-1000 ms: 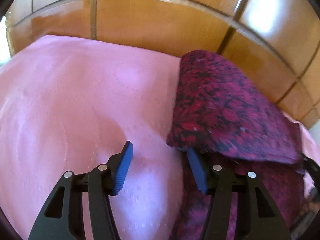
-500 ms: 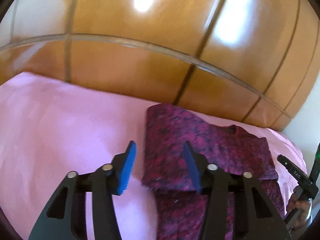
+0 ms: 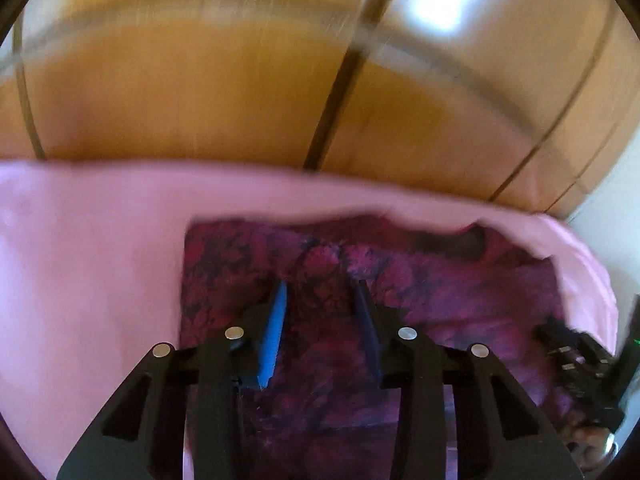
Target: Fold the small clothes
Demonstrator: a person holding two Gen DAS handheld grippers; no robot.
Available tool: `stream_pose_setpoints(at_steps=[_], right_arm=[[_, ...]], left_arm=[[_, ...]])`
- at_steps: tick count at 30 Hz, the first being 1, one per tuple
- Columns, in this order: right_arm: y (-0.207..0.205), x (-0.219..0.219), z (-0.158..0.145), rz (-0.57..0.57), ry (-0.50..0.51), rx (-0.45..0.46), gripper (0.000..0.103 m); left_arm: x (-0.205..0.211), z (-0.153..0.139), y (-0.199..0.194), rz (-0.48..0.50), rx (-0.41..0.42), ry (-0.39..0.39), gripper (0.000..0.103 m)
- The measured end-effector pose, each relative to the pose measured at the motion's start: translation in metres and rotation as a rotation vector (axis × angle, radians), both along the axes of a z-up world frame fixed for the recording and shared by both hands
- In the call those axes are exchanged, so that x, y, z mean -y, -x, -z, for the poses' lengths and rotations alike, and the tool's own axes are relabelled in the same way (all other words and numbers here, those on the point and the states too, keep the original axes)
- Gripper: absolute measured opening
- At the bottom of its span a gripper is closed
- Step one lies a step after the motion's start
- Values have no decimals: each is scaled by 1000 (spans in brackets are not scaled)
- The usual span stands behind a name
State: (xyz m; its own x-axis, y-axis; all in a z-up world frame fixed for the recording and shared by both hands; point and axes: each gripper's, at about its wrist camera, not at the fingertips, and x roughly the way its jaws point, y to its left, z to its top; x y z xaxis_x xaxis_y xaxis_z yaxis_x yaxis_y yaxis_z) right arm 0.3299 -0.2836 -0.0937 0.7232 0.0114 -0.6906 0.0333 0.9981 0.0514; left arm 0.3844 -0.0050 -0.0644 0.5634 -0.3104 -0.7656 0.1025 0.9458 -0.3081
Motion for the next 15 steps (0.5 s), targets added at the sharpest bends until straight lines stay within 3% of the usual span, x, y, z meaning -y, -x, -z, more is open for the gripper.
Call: stream_pose_setpoints(at_steps=[2,5,8,10,12,13,15], right_arm=[[2,2,2,0,-13,14,45],[7,4,1,-2,-19,22,45],[5,5,-1,-1,-15,20,47],[6,2,-6,-5,-1,16,47],[11,-2,-15,-7,17,16,55],[19,-5,-23,-8,9,28,64],[32,-8,-32,-23,-14,54,67]], left_arm=[[-2,2,7,-10,47,23,34],[-7,-4,15,-54,55,37,34],[-7,-26,45,-92,110,-51,36],[-4,-34,67,-85,128,-61,36],[0,-37,85,-59,136,-87,36],[4,-36,97,-47,147,-107,36],[9,-26,104,-46,128,-145,36]])
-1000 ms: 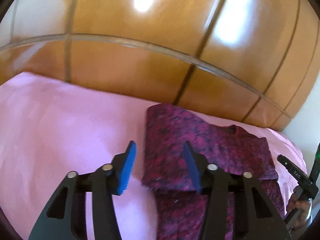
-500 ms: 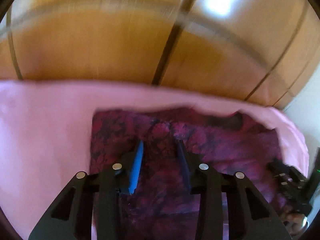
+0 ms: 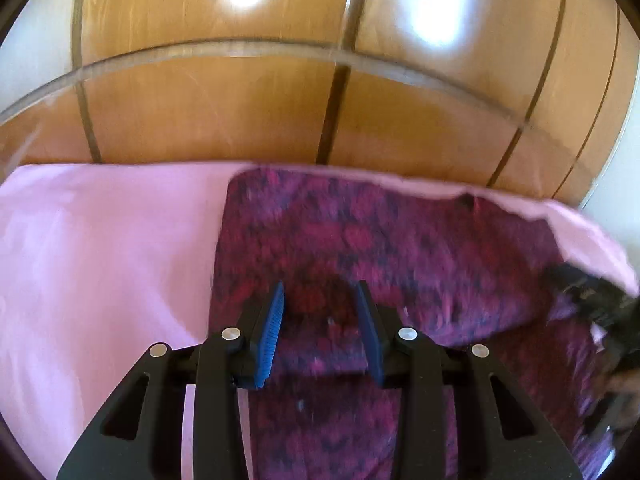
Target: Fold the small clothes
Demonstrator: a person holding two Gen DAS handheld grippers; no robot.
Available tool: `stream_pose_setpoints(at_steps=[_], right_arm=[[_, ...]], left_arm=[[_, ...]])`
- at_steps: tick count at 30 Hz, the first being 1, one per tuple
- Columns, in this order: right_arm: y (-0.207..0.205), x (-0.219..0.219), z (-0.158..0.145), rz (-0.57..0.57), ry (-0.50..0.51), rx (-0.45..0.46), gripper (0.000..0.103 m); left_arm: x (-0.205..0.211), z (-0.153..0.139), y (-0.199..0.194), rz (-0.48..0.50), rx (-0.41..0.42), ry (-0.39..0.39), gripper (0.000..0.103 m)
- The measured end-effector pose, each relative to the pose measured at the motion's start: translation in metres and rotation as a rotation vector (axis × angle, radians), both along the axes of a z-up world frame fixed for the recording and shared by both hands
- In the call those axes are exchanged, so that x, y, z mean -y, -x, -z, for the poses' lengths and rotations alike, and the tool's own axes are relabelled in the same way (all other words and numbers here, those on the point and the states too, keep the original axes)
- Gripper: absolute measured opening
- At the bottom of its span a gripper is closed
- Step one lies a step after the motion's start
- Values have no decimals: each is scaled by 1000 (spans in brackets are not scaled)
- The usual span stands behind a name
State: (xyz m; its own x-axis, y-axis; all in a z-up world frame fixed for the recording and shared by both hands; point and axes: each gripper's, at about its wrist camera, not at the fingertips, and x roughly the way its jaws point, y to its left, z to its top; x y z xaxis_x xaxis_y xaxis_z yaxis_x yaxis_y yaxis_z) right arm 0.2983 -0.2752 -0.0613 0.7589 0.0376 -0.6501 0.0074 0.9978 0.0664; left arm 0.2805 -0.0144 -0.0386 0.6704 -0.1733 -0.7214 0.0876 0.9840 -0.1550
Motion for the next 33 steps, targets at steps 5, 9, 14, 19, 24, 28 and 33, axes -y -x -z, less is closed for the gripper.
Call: stream_pose_setpoints(at_steps=[5,9,14,19,24,28,33], right_arm=[[4,-11,25,-17,56,-9,70],[2,-9,21,2,31,-14,71],[17,-2,9,-2,-26,2,80],[46,7,9,1,-31,-27,86],[77,33,17,50,-30,-70,86],[106,64,26,108,-57,-113,86],[150,94,43,113,-165,-179,79]], left_arm=[[4,20,-7,-35,-35,-1,36],[-4,6,10,-76,-29,45,48],[-10,-8,51,-93,19,36,60],[-12,-6,82,-90,17,25,60],[-12,0,105,-83,-11,28,60],[-16,9,128,-74,-44,37,60],[-26,21,165,-51,-89,72,60]])
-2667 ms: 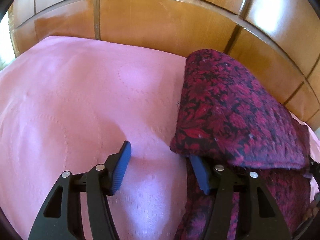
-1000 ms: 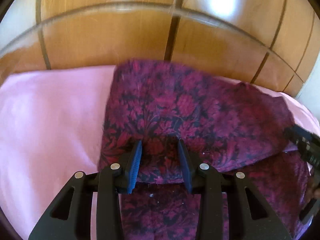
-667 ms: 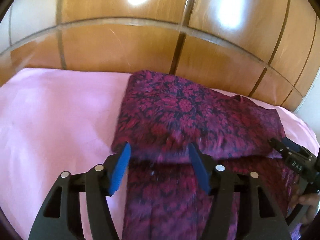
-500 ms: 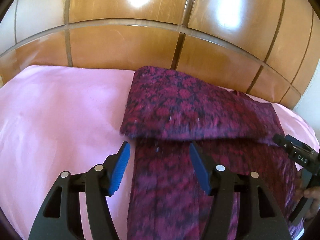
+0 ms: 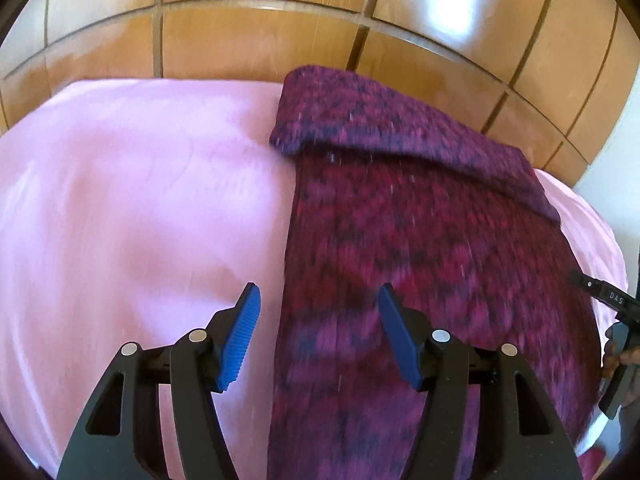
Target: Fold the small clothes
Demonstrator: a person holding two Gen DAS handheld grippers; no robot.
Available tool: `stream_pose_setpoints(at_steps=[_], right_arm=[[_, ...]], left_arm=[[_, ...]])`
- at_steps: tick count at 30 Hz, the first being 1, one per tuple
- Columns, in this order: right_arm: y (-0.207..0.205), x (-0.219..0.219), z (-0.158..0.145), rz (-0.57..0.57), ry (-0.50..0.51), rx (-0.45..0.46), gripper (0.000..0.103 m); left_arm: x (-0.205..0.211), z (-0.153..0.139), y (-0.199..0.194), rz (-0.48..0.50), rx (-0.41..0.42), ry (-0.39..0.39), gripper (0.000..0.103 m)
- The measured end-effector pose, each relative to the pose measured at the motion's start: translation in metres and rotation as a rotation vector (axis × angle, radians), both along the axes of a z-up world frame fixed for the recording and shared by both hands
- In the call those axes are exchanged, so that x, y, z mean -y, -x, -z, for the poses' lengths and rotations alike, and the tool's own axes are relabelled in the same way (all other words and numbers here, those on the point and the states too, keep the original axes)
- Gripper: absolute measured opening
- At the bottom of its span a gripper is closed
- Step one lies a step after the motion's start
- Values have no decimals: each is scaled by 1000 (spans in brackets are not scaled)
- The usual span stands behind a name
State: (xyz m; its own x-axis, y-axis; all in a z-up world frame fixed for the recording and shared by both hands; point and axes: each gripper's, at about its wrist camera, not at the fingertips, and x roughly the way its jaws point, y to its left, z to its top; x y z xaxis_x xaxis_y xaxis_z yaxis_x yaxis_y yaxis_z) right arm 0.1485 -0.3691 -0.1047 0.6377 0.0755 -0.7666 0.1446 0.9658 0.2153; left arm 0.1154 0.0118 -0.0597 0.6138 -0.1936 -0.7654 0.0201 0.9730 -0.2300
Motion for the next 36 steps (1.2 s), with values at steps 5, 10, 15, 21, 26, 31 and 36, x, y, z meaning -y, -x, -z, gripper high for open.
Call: stream_pose_setpoints(at_steps=[5,10,15,21,26,31,36], right_arm=[[49,4,5,-44,-85,-13,61],[103,-7,6,-122,-153,-53,49],[134,-29,21,-199,-175,-145,42],[137,-35,-6,-293,-212,-111,20],[123,-23,-55,-301,-355,63,19],[69,-12,-62,-222,-421,138,18],[5,0,-49,-138,-436,112,18]], left_arm=[[-11,5,50,41,-32,46,60],[-22,6,98,112,-83,88,57],[-13,9,122,224,-154,130,26],[-23,-12,129,260,-110,218,16],[-36,-50,108,287,-16,374,15],[-37,-63,53,257,46,487,14],[-35,-48,-16,168,15,525,14]])
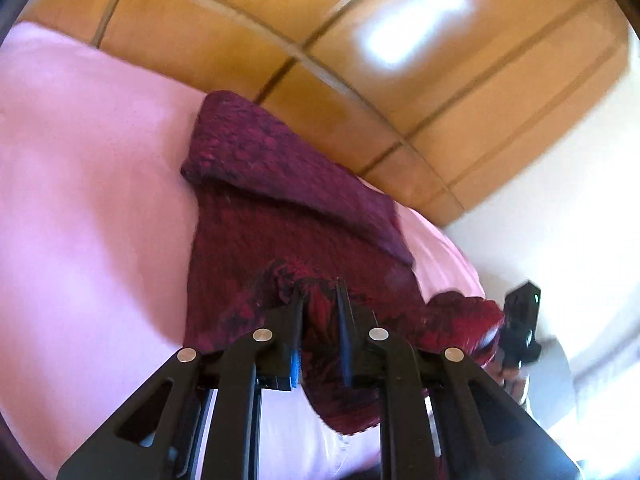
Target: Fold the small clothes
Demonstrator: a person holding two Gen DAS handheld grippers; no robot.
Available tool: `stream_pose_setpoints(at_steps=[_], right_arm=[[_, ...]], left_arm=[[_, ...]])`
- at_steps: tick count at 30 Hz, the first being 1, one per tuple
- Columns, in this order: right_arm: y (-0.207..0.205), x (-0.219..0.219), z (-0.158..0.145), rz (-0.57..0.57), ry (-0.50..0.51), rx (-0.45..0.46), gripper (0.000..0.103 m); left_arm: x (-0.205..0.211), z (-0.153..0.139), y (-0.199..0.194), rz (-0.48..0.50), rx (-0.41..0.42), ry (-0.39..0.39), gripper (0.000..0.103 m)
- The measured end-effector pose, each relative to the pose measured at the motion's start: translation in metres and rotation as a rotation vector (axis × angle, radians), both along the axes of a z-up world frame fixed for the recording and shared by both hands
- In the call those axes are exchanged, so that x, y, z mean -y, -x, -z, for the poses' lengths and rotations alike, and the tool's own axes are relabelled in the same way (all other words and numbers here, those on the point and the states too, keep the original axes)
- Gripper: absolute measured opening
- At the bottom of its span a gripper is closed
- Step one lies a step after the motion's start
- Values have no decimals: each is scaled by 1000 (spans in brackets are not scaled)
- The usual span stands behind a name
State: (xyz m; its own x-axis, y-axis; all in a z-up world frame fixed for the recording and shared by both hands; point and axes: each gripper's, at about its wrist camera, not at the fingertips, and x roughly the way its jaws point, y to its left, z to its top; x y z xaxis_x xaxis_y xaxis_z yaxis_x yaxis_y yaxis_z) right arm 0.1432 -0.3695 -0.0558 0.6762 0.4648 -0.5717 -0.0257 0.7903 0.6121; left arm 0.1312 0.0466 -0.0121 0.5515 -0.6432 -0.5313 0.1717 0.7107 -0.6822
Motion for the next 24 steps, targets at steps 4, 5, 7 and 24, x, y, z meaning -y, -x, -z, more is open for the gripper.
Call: stream_pose_setpoints(at_steps=[4,5,7,24], right_arm=[[-38,7,13,35,26,-56,18],[-45,8,17,38,18,-73,21],[-56,14,24,48,-20,-90,36],[14,26,49,46,201,-60,54]], left_arm=[[2,18,-48,-45,-84,29,14],[2,20,-54,-58,-100,24,16],[-3,28,-69,-86,-160,58,26],[-20,72,9,-20,-63,-45,76]])
